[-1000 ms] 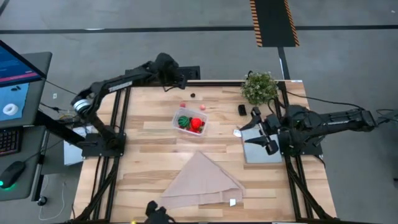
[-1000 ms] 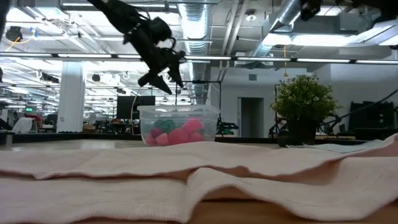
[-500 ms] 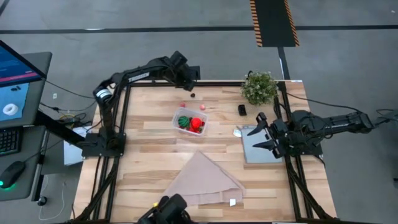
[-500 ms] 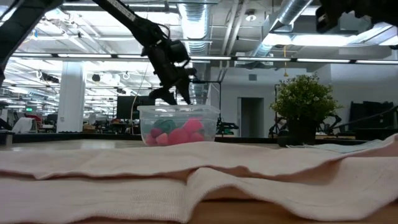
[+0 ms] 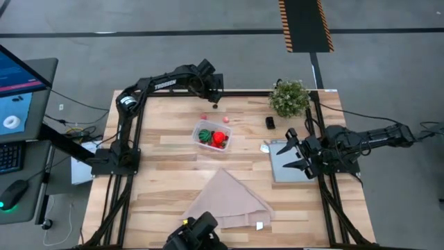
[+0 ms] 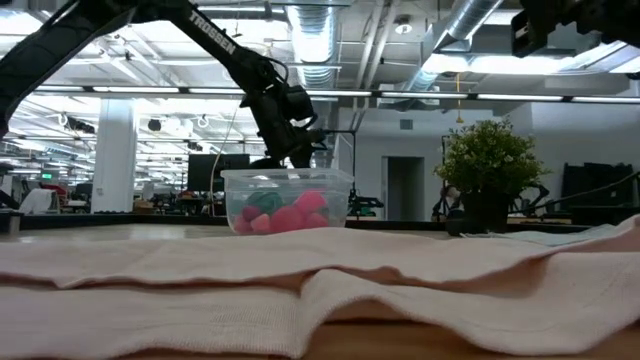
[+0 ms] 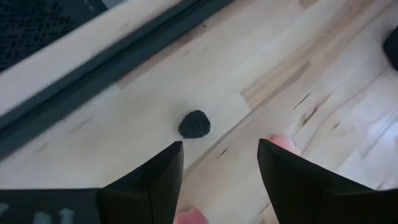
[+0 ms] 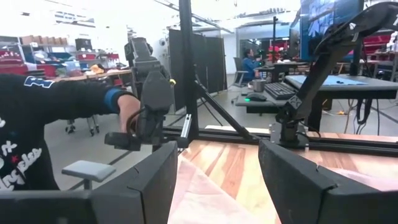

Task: Pick and placing Produce into tupperware
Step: Put the blackberry into the transparent bin

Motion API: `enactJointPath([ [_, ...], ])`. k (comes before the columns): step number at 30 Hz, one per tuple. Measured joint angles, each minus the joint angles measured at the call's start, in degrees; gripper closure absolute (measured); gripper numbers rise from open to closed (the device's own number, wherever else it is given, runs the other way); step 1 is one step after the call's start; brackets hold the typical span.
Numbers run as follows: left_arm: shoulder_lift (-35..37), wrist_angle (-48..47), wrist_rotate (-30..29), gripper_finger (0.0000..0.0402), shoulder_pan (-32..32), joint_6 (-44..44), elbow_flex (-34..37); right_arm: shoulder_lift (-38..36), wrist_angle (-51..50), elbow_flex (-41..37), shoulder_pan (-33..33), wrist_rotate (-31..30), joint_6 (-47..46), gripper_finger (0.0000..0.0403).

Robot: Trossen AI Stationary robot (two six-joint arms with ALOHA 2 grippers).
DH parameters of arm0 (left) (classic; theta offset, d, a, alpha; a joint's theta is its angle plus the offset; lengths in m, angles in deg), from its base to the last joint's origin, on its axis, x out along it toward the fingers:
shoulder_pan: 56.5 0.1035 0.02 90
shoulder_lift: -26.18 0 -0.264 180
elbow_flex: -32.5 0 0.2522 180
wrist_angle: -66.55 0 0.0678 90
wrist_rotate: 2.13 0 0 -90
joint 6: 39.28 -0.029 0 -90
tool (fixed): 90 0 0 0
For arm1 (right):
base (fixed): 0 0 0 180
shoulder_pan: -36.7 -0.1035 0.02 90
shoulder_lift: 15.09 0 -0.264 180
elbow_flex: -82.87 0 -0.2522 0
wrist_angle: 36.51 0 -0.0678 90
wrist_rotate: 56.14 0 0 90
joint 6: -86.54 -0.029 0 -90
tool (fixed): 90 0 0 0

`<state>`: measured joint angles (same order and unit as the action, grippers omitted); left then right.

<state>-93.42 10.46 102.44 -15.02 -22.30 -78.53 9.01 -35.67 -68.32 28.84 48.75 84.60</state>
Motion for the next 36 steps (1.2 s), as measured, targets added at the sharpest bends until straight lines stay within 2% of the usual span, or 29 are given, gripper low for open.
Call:
enactJointPath([
  [14, -4.28, -1.43, -3.27, 0.0206, -0.36, -3.19, -1.40, 0.02, 0.04, 0.00, 0.11, -0.02, 0.31, 0.0155],
  [24, -4.48, 0.47, -5.34, 0.0206, -0.30, -4.87, -1.40, 0.02, -0.78, 0.00, 0.11, -0.01, 0.06, 0.0155],
  [28, -7.22, -0.95, -2.50, 0.0206, -0.21, -4.44, -2.72, 0.22, -0.31, -0.41, 0.11, -0.02, -0.24, 0.0155],
  [36, -11.82, -2.97, -1.98, 0.0206, -1.03, -5.23, -7.49, 0.22, -0.81, -1.20, 0.50, -2.51, -1.35, 0.0155],
])
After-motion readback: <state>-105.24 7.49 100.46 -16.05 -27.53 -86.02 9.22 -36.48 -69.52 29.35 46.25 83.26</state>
